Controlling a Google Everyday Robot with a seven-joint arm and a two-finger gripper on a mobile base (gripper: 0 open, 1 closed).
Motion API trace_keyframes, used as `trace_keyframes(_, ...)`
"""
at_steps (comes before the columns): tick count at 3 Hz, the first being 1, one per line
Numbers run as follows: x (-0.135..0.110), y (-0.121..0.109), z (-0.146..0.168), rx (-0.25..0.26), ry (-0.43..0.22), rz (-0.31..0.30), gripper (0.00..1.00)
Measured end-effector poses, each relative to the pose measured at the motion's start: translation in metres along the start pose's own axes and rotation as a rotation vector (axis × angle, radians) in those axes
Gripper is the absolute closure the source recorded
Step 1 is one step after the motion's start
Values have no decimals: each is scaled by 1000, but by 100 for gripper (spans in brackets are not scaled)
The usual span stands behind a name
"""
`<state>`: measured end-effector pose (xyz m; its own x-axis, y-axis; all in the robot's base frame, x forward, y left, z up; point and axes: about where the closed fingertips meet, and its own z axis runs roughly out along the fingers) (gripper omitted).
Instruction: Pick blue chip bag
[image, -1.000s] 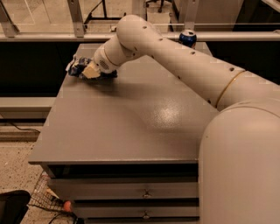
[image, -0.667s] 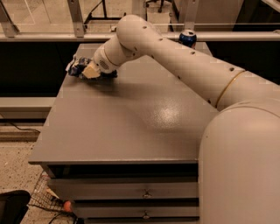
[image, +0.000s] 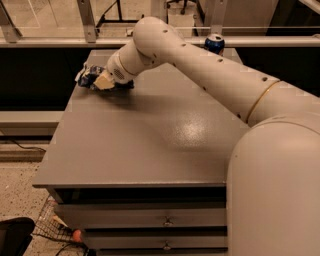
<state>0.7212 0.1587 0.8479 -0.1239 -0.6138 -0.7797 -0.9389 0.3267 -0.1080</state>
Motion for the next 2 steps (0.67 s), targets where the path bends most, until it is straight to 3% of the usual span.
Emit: trace_keyframes(2,0,0,0,0,0,0,100)
